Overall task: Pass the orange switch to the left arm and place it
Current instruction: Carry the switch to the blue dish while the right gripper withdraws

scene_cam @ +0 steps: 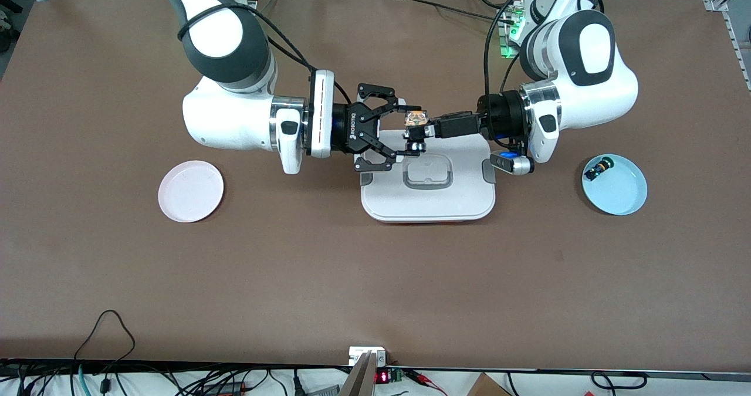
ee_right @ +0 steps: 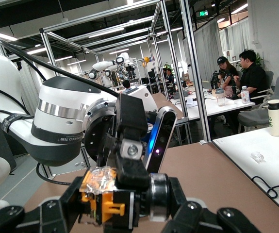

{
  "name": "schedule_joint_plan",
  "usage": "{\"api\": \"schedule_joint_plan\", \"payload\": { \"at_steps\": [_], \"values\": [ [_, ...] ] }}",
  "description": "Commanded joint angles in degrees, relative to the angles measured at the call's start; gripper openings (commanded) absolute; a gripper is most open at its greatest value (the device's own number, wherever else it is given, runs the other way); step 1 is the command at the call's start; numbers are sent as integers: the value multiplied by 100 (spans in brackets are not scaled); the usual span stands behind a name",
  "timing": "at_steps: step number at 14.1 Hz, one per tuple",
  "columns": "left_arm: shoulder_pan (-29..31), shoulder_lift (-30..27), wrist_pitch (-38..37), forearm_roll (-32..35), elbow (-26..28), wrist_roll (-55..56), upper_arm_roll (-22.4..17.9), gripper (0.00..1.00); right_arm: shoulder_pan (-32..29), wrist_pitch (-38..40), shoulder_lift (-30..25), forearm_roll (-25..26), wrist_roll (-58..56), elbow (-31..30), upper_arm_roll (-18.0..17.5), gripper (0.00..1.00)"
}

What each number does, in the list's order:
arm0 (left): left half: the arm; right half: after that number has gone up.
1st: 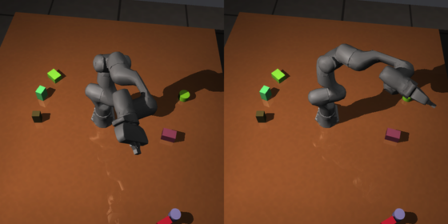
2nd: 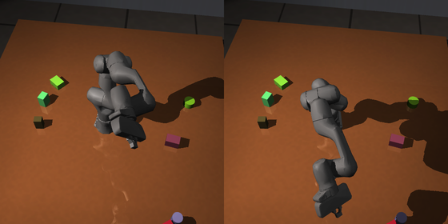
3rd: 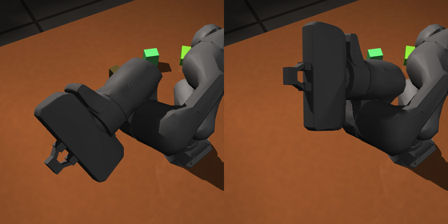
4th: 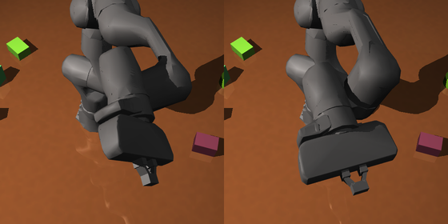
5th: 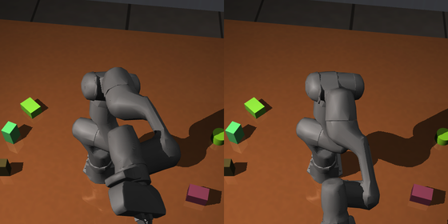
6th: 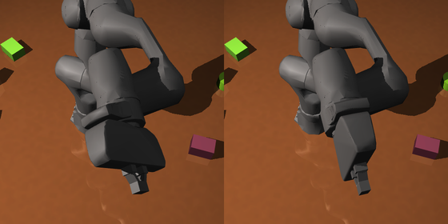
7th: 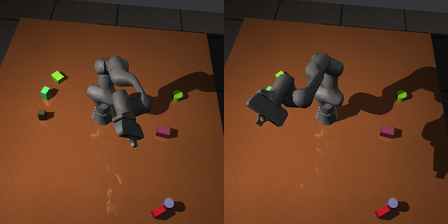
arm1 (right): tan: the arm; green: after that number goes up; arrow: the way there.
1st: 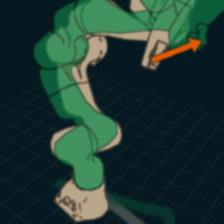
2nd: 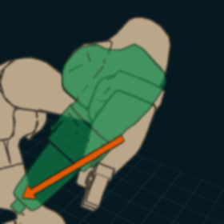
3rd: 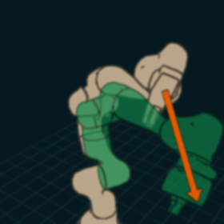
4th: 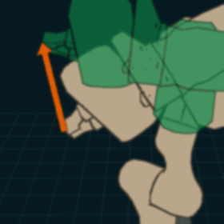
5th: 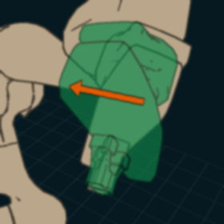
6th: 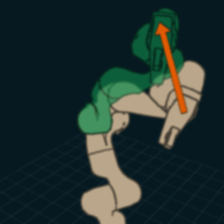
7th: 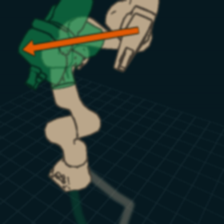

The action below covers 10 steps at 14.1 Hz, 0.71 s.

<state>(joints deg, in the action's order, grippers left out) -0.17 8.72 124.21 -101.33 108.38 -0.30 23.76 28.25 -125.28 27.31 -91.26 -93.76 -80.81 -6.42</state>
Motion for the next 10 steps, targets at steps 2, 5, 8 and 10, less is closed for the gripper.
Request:
{"api": "schedule_joint_plan", "payload": {
  "at_steps": [2, 5, 8, 10],
  "values": [
    [8, -143, 51, -150, 121, -49, 24, 0, 58, -5, 72, -146, -221, 118, 36, 16],
    [52, -160, 42, -124, 121, -23, 6, 0, 58, 65, 72, -391, -213, 100, 45, 100],
    [87, -187, 16, -71, 130, -14, -55, 0, 75, 66, 64, -471, -195, 91, 53, 100],
    [235, -213, -54, 260, 165, -14, -99, 0, 40, 66, 55, -471, -186, 31, 71, 100]
  ]
}}
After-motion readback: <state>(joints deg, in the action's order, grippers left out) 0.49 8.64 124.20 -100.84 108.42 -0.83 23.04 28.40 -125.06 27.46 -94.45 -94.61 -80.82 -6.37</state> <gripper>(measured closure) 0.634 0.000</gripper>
